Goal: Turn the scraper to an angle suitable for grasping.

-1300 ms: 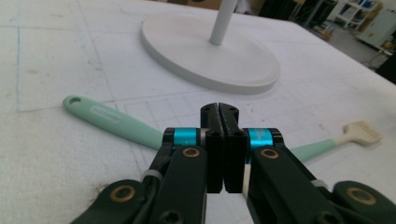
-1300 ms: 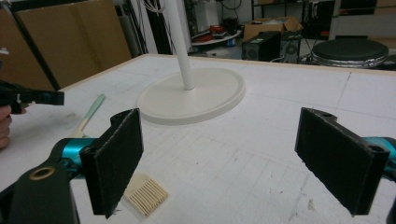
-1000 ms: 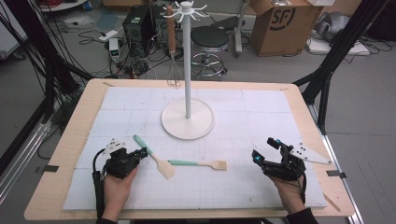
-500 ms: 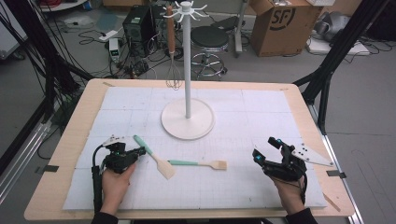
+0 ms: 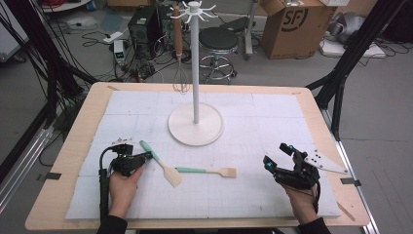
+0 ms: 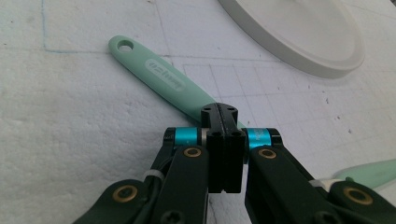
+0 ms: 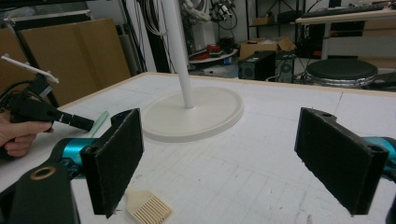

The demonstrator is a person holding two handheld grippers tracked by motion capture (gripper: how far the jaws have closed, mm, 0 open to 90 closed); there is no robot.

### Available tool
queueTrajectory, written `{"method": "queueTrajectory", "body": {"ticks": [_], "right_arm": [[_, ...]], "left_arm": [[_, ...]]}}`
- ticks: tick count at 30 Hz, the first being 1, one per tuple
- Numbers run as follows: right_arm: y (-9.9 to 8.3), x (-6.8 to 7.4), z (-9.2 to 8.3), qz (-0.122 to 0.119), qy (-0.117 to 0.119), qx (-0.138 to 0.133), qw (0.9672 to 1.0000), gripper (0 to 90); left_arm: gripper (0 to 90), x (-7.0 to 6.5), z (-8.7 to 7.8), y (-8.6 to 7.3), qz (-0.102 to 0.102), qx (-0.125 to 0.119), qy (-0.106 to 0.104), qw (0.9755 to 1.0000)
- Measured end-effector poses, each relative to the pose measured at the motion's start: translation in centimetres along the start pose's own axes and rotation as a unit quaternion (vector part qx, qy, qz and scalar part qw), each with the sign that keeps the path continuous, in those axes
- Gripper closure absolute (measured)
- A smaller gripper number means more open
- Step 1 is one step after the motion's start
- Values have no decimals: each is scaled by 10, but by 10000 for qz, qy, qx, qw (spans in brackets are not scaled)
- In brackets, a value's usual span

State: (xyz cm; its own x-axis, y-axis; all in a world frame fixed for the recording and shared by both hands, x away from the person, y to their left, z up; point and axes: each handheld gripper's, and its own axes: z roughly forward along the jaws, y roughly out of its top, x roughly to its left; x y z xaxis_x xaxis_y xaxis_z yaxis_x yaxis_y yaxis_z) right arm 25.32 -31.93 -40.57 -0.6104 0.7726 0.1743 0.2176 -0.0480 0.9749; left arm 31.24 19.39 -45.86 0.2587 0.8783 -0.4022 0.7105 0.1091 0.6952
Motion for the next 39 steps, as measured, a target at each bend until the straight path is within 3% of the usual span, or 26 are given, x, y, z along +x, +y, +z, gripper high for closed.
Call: {"method": "queueTrajectory", "body": {"ticks": [25, 39], "right_arm": [[-3, -2, 2, 27, -42, 84, 10000, 146], [-3, -2, 3, -37, -37, 15, 10000, 145]], "left_arm": [[900, -9, 30, 20, 23, 92, -203, 9997], [900, -15, 35, 20, 8, 109, -390, 9992]]}}
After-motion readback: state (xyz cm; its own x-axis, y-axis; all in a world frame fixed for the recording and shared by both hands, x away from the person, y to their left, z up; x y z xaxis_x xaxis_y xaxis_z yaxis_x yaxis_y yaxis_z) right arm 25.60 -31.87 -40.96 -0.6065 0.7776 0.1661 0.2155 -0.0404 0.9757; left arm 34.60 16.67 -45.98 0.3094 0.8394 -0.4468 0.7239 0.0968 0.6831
